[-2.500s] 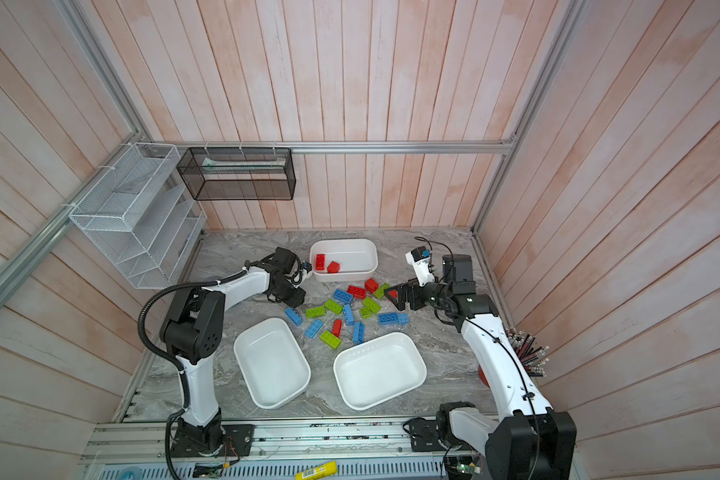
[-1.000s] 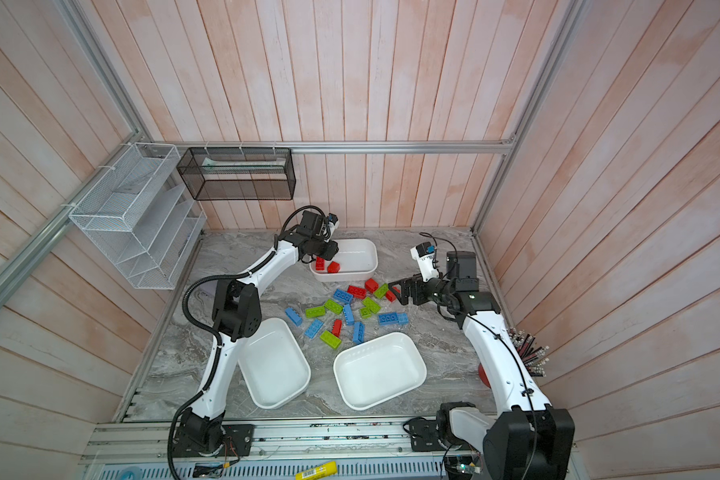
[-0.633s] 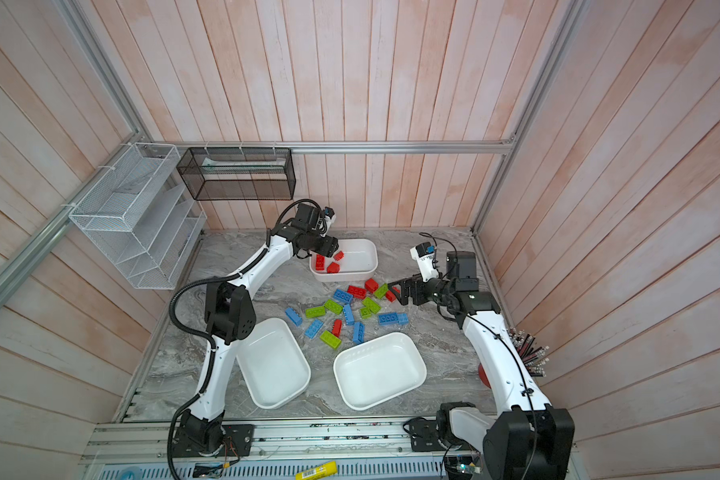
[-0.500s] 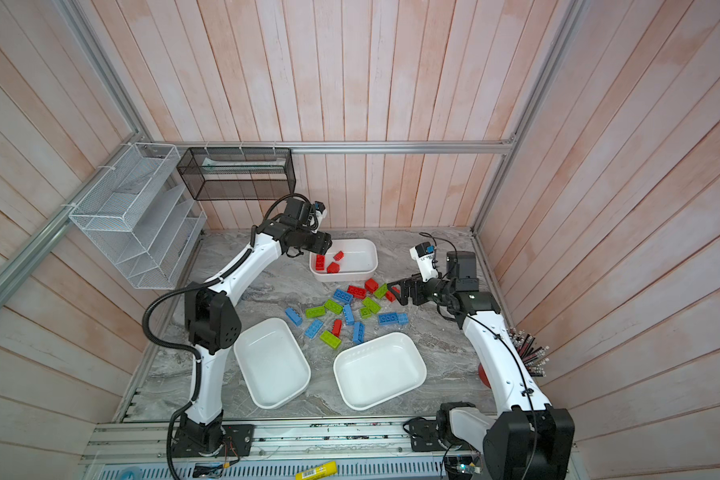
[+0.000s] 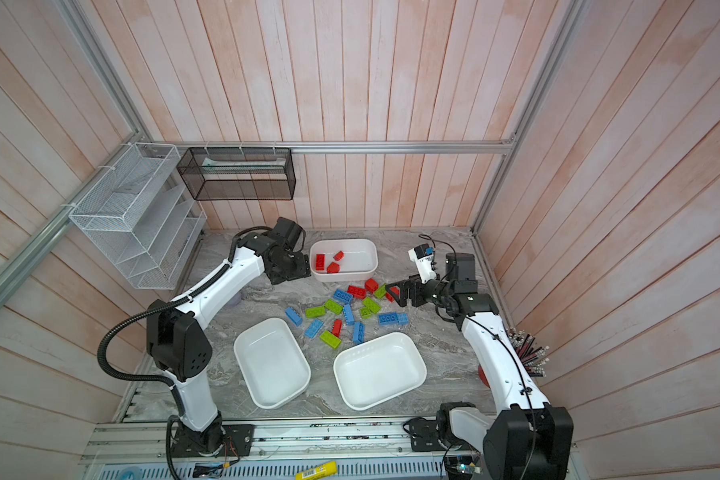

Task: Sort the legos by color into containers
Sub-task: 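Withdraw the left gripper from the far tub and lower onto a blue brick, then carry the blue brick with the left gripper into the nearer tray and release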

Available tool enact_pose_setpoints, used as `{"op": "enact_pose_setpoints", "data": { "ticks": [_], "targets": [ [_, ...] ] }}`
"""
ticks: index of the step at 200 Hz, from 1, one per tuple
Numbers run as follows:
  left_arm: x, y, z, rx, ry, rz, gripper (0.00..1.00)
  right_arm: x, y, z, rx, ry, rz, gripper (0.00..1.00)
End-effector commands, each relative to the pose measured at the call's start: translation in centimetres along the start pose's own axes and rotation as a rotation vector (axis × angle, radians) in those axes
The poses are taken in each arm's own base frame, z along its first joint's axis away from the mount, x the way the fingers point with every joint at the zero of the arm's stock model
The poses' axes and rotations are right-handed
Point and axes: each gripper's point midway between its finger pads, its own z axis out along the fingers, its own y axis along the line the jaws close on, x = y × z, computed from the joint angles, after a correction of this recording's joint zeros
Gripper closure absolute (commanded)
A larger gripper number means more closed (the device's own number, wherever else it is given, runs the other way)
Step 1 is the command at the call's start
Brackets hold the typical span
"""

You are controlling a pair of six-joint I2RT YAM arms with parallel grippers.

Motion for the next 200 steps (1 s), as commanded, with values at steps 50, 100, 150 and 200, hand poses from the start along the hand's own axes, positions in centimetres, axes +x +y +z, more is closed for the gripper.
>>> {"op": "enact_pose_setpoints", "data": {
  "ticks": [50,100,150,200],
  "targets": [
    [5.7,3.6,3.9,-0.188,0.103,-0.347,0.29,0.6,0.8,-0.4,-0.016,-0.001,-0.016,0.02],
    [6.4,4.0,6.9,-0.236,0.123,-0.359,0.35,1.0,0.7,-0.3,-0.015,0.007,-0.008,0.02],
    [7.1,4.5,9.2,-0.268,0.139,-0.362,0.41,1.3,0.5,-0.3,-0.009,0.013,-0.006,0.02],
    [7.8,4.5,10.9,-0.262,0.160,-0.360,0.47,1.1,0.3,-0.4,0.003,0.018,-0.006,0.02]
  ]
}}
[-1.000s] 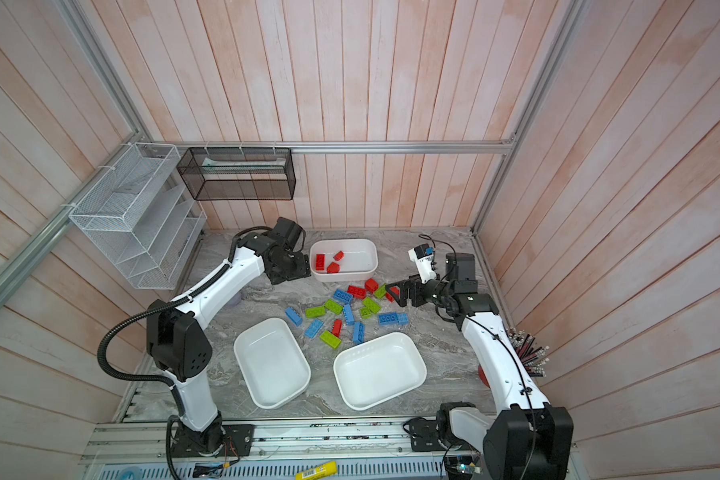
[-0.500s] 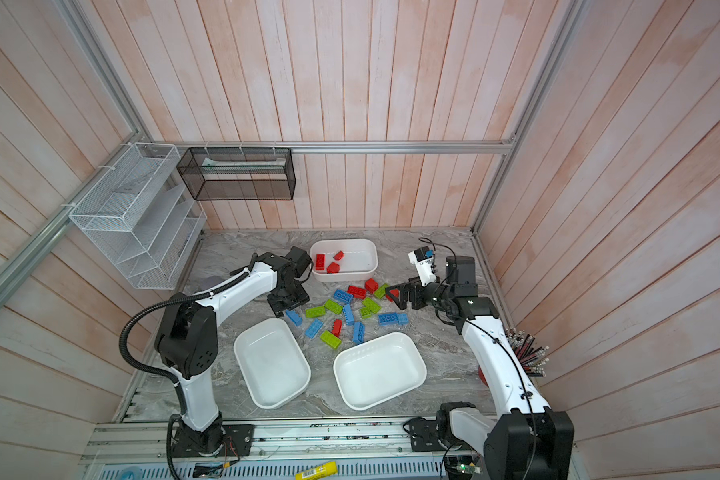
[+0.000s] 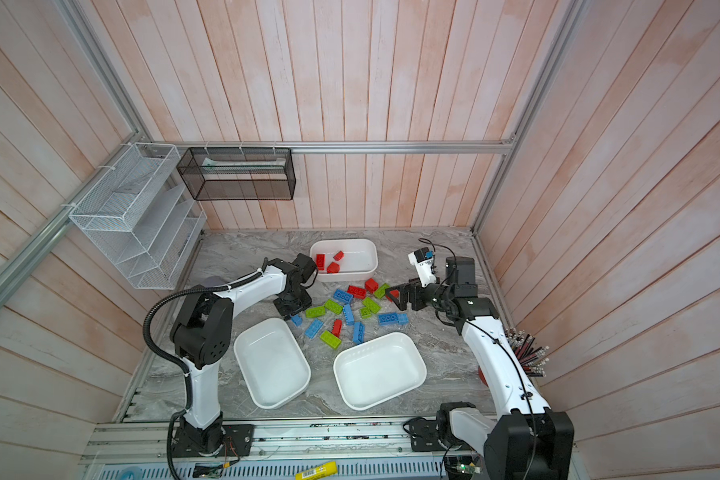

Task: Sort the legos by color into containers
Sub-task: 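Carry the blue brick with the left gripper into the nearer tray and release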

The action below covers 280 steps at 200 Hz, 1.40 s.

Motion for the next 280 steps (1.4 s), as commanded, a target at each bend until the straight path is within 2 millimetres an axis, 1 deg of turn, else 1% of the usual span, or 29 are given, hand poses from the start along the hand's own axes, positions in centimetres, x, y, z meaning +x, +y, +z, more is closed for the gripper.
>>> {"op": "enact_pose_setpoints", "data": {
  "ticks": [1,24,36,53,60,66,78,105,115,128,143,153,163,177,193,206,218,227,242,253,266,280],
  "targets": [
    [0.0,0.2,1.2,-0.019,-0.011,-0.010,0.48,0.3,0.1,-0.2,0.006,0.012,-0.008,0.02],
    [-0.1,0.6,1.3,-0.024,-0.013,-0.012,0.57,0.4,0.2,-0.3,0.003,0.014,-0.006,0.02],
    [-0.4,0.5,1.1,-0.018,-0.024,-0.009,0.64,0.4,0.1,-0.3,0.010,0.016,-0.009,0.02],
    [-0.5,0.5,0.8,-0.019,-0.030,-0.004,0.77,0.4,0.0,-0.4,0.015,0.016,-0.007,0.02],
    [-0.6,0.4,0.5,-0.015,-0.032,-0.003,0.79,0.3,0.1,-0.4,0.014,0.013,-0.008,0.02],
    [-0.6,0.4,0.2,-0.009,-0.033,-0.003,0.83,0.4,0.0,-0.5,0.016,0.013,-0.007,0.02],
    [-0.9,0.1,-1.2,0.011,-0.046,0.001,0.84,0.2,0.0,-0.6,0.021,0.007,-0.007,0.02],
    [-1.9,-1.1,-5.7,0.073,-0.095,0.026,0.84,0.2,0.0,-0.6,0.023,-0.002,-0.008,0.02],
    [-1.9,-1.3,-7.3,0.083,-0.106,0.042,0.84,0.2,0.1,-0.5,0.017,-0.003,-0.008,0.02],
    [-1.6,-1.1,-9.2,0.094,-0.116,0.065,0.84,0.0,0.1,-0.5,0.012,-0.007,-0.006,0.02],
    [-0.9,-0.2,-11.3,0.113,-0.114,0.084,0.84,-0.1,0.2,-0.4,0.005,-0.010,-0.009,0.02],
    [0.0,0.6,-12.4,0.123,-0.106,0.098,0.84,-0.1,0.2,-0.4,0.003,-0.009,-0.011,0.02],
    [1.6,1.2,-13.2,0.135,-0.091,0.134,0.84,-0.1,0.1,-0.3,0.005,-0.005,-0.016,0.02],
    [4.4,2.7,-13.6,0.126,-0.050,0.187,0.83,0.1,-0.2,-0.1,0.011,0.004,-0.024,0.02],
    [6.1,5.5,-13.6,0.099,-0.021,0.206,0.83,0.0,-0.2,0.1,0.005,0.005,-0.023,0.02],
    [7.4,7.0,-13.2,0.124,0.009,0.202,0.83,0.0,-0.2,0.3,-0.007,0.003,-0.018,0.02],
    [8.6,8.2,-11.7,0.128,0.047,0.201,0.83,-0.1,-0.2,0.4,-0.015,-0.002,-0.014,0.02],
    [9.0,8.5,-10.4,0.129,0.054,0.193,0.83,-0.1,-0.1,0.6,-0.021,-0.004,-0.011,0.02],
    [9.7,8.3,-8.5,0.149,0.074,0.203,0.83,-0.2,0.0,0.7,-0.027,-0.005,-0.007,0.02],
    [10.1,8.9,-6.9,0.130,0.091,0.207,0.83,-0.4,0.1,0.7,-0.028,-0.007,-0.008,0.02],
    [10.6,8.9,-5.7,0.140,0.103,0.221,0.82,-0.6,0.2,0.5,-0.022,-0.014,-0.010,0.02],
    [10.7,9.5,-4.2,0.122,0.110,0.228,0.81,-0.7,0.2,0.3,-0.013,-0.012,-0.015,0.02]
  ]
}}
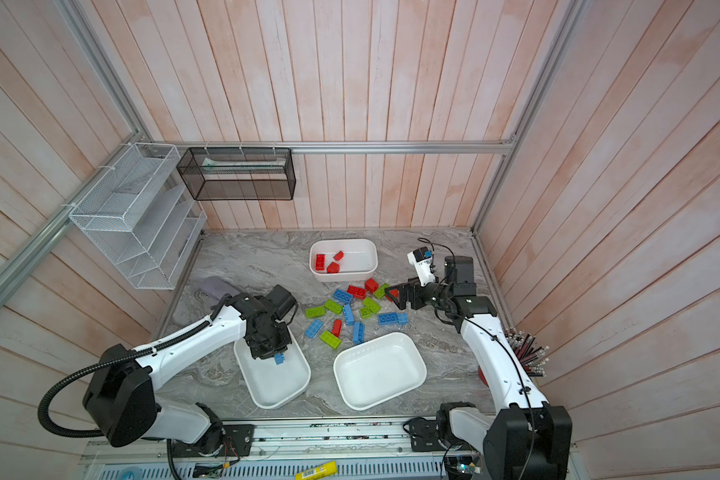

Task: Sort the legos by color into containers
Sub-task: 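Carry the blue brick with the left gripper into the nearer tray and release, then move the left gripper back over the pile and grasp a lime-green brick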

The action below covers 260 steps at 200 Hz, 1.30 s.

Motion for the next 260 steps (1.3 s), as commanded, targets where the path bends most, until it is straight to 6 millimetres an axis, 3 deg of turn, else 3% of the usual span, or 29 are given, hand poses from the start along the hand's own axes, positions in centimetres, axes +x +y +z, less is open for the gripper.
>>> {"op": "enact_pose_setpoints", "data": {
  "ticks": [1,36,66,83,94,113,143,169,205,221,246,260],
  "targets": [
    [-0.5,-0.9,1.8,0.053,-0.008,0.015,0.81,-0.5,0.5,-0.3,-0.006,-0.010,-0.010,0.02],
    [-0.8,-0.8,3.5,0.073,0.000,-0.004,0.74,-0.3,0.5,-0.6,0.008,0.004,-0.018,0.02],
    [-1.5,-2.4,2.5,0.145,-0.009,-0.048,0.62,-0.3,0.6,-0.7,0.006,0.000,-0.009,0.02],
    [-2.1,-1.8,1.8,0.133,-0.019,-0.065,0.52,-0.1,0.6,-0.6,0.002,0.003,-0.005,0.02],
    [-2.5,-1.1,1.2,0.108,-0.030,-0.066,0.51,-0.1,0.7,-0.7,0.003,0.003,-0.006,0.02],
    [-3.1,-1.1,-0.6,0.102,-0.046,-0.059,0.48,-0.1,0.7,-0.7,0.004,0.006,-0.011,0.02],
    [-5.0,-4.2,-6.2,0.190,-0.101,-0.018,0.43,0.0,0.6,-0.7,0.007,0.008,-0.014,0.02],
    [-6.7,-7.0,-8.0,0.249,-0.136,0.049,0.35,-0.2,0.6,-0.5,0.001,0.004,-0.018,0.02],
    [-10.8,-10.3,-7.5,0.206,-0.261,0.345,0.16,-0.7,0.5,-0.6,0.008,-0.006,-0.029,0.02],
    [-12.0,-11.5,-6.6,0.202,-0.301,0.568,0.15,-0.5,0.5,-0.8,0.017,-0.001,-0.032,0.02],
    [-13.1,-12.8,-6.1,0.341,-0.329,0.832,0.15,-0.4,0.4,-1.0,0.025,0.005,-0.036,0.02],
    [-12.1,-13.5,-5.8,0.421,-0.296,0.994,0.17,-0.4,0.3,-1.2,0.032,0.006,-0.036,0.02]
  ]
}}
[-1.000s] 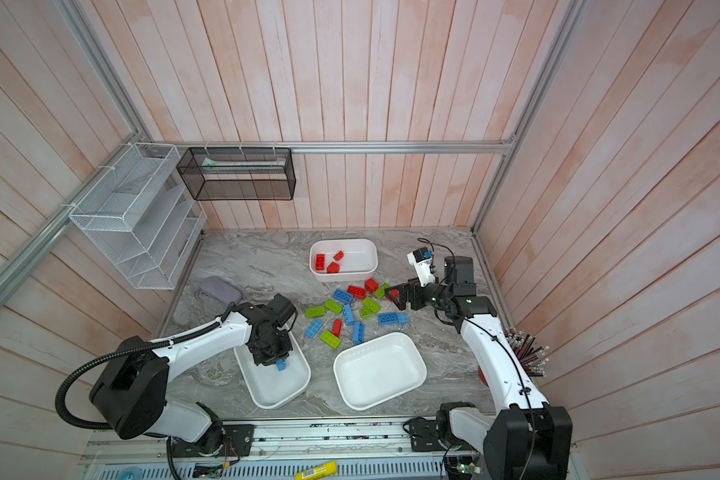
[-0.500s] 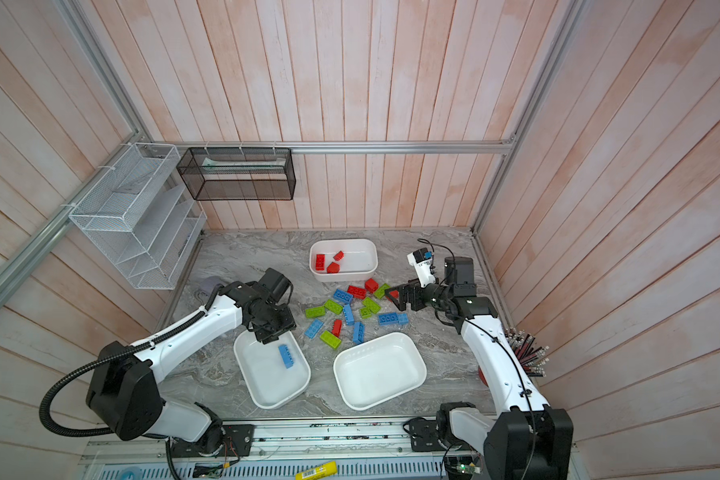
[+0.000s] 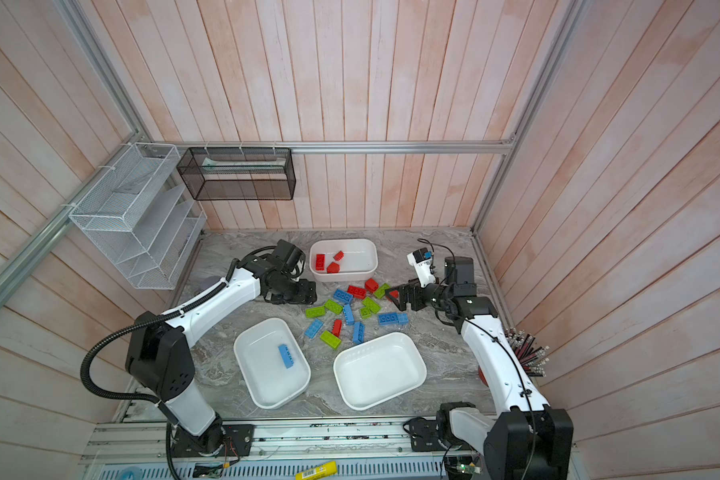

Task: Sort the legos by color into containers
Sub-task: 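Move the left gripper back over the pile and grasp a lime-green brick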

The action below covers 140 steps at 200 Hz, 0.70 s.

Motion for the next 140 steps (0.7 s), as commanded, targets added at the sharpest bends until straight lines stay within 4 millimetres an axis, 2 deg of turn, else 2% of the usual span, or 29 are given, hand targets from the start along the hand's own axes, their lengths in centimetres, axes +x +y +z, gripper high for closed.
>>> {"op": "enact_pose_setpoints", "data": {
  "ticks": [1,20,41,74,111,140],
  "targets": [
    [-1.2,-1.9,-0.1,0.182,-0.055,0.384,0.17,-0.8,0.2,-0.9,0.021,-0.013,-0.029,0.02],
    [0.0,-2.0,1.6,0.219,-0.016,0.567,0.18,-0.7,0.1,-1.0,0.023,-0.013,-0.020,0.02],
    [-0.2,-1.6,3.3,0.214,0.012,0.671,0.20,-0.8,0.1,-0.9,0.023,-0.010,-0.020,0.02],
    [-0.7,-1.1,5.8,0.201,0.023,0.764,0.22,-0.8,0.0,-0.8,0.025,-0.006,-0.017,0.02],
    [-0.7,1.0,8.6,0.107,0.061,0.824,0.24,-0.3,-0.1,-0.9,0.033,0.005,-0.015,0.02],
    [0.0,0.9,9.9,0.106,0.085,0.861,0.25,-0.2,-0.3,-0.9,0.038,0.011,-0.013,0.02]
  ]
}}
